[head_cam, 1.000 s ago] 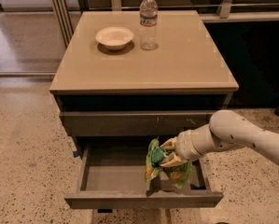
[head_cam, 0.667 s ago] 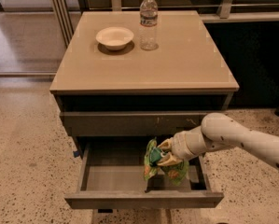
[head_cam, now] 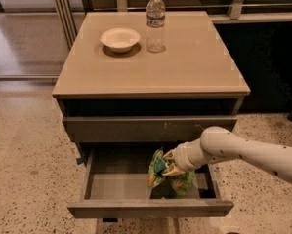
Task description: Place green rice chip bag into middle drawer
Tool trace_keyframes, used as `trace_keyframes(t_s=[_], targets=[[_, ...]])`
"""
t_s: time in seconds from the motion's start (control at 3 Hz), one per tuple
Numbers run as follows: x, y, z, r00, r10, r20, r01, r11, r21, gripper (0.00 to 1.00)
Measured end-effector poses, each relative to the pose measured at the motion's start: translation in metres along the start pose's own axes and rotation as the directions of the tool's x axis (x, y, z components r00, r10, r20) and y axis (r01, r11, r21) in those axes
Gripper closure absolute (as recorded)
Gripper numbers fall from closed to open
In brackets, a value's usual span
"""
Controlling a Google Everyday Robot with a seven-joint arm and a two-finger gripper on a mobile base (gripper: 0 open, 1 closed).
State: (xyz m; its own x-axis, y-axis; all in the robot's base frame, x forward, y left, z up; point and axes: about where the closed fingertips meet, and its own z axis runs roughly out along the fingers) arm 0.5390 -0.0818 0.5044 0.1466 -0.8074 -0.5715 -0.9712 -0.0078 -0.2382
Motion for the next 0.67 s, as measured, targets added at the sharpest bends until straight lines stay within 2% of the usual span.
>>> trace_keyframes(t_s=[0.67], targets=[[0.03, 0.0, 0.043, 0.998, -0.008, 0.067, 0.005, 0.9994, 0.035, 0.99]])
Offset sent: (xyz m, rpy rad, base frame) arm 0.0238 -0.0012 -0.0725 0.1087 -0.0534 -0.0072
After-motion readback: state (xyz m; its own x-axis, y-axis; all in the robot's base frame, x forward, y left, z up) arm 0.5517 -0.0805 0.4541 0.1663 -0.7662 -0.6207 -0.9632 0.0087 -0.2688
